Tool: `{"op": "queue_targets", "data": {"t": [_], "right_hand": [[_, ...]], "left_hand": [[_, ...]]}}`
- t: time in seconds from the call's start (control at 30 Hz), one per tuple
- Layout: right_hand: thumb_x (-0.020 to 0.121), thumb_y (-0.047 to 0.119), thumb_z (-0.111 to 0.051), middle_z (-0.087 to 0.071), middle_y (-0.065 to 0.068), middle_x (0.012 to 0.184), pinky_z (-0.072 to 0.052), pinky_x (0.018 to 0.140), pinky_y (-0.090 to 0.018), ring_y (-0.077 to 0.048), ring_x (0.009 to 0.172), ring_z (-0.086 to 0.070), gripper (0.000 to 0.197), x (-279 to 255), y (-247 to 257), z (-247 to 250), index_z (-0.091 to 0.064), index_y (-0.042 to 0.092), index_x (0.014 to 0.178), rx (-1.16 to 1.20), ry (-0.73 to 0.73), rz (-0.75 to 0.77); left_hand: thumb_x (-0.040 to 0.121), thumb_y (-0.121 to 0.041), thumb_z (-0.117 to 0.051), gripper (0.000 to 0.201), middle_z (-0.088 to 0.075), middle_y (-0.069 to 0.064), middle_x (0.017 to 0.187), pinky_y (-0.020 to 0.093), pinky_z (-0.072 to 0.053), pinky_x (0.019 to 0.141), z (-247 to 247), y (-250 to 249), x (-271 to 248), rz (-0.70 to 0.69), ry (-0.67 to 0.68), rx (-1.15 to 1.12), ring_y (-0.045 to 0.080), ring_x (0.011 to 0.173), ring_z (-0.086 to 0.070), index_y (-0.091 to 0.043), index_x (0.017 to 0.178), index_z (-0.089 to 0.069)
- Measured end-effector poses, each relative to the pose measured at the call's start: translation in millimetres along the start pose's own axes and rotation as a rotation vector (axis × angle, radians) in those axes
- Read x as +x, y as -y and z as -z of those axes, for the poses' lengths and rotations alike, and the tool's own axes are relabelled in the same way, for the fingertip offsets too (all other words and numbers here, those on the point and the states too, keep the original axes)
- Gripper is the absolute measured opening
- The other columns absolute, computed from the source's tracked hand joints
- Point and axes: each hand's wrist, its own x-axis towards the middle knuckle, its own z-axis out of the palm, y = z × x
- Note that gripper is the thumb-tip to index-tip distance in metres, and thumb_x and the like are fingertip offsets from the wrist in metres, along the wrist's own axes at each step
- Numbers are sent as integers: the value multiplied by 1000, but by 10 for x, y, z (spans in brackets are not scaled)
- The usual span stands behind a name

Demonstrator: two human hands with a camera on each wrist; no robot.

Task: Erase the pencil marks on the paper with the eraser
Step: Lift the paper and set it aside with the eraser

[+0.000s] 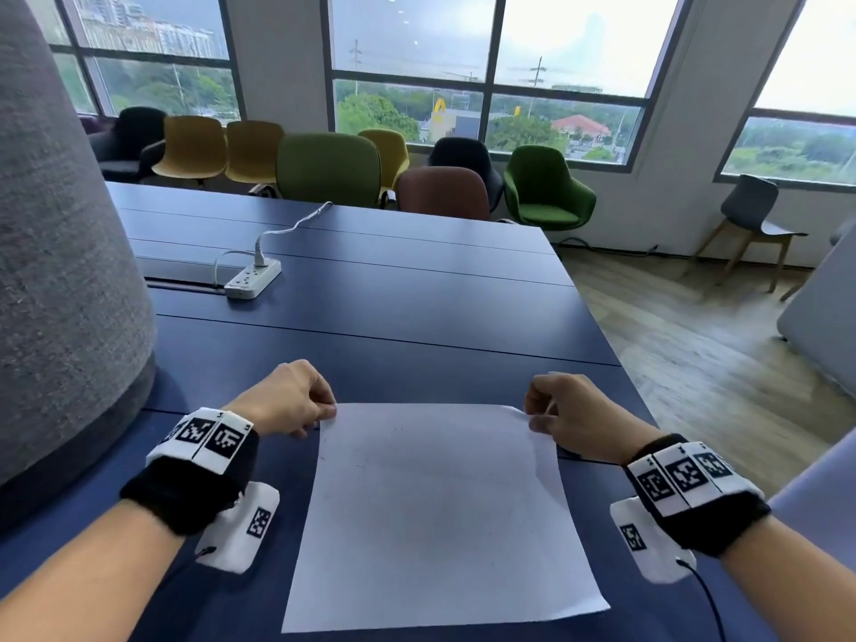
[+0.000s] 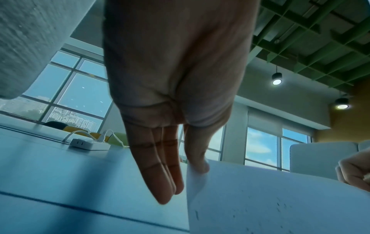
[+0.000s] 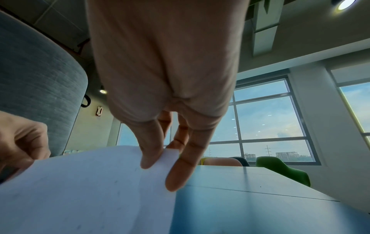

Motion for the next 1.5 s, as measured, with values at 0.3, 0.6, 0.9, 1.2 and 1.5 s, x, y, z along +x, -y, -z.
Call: {"op": "queue_targets", "data": {"t": [0.3, 0.6, 0.9, 1.2, 1.5], "right_hand": [[71, -7, -75, -65, -4, 83, -54, 67, -30, -14, 65, -57, 31, -203, 217, 540, -63, 15, 89, 340, -226, -17], [77, -1, -75, -64, -2, 78, -54, 59, -25, -8, 55, -57, 25, -373, 546, 962, -67, 21, 86, 345, -446, 80], [78, 1, -74, -66, 0, 76, -57, 67, -38, -24, 64, -64, 27, -396, 534, 868, -67, 26, 83, 311, -432, 63], [75, 2, -77, -66, -1, 79, -57, 64, -33, -25, 65, -65, 28, -402, 469, 848, -68, 26, 86, 354, -426, 81], [80, 3, -75, -65, -16, 79, -57, 59, -28, -24, 63, -65, 18, -176, -198, 607, -60, 5, 89, 396, -262, -126]], "left_hand": [[85, -12, -75, 15, -71, 1, 62, 35, -59, 69, 542, -292, -404, -176, -288, -78, 17, 59, -69, -21, 73, -75], [81, -11, -78, 16, -66, -13, 57, 5, -43, 54, 936, -692, -829, -365, -513, -55, 5, 54, -63, -24, 73, -74], [80, -6, -78, 18, -66, -8, 57, 18, -51, 59, 907, -631, -813, -375, -525, -9, 4, 56, -63, -22, 72, -75], [81, -5, -77, 18, -68, -4, 59, 29, -57, 65, 933, -578, -776, -354, -518, -46, 10, 54, -65, -22, 74, -76], [87, -3, -71, 18, -70, 5, 63, 42, -61, 61, 1195, -690, -375, -330, -495, -41, 21, 54, -69, -17, 75, -71]]}}
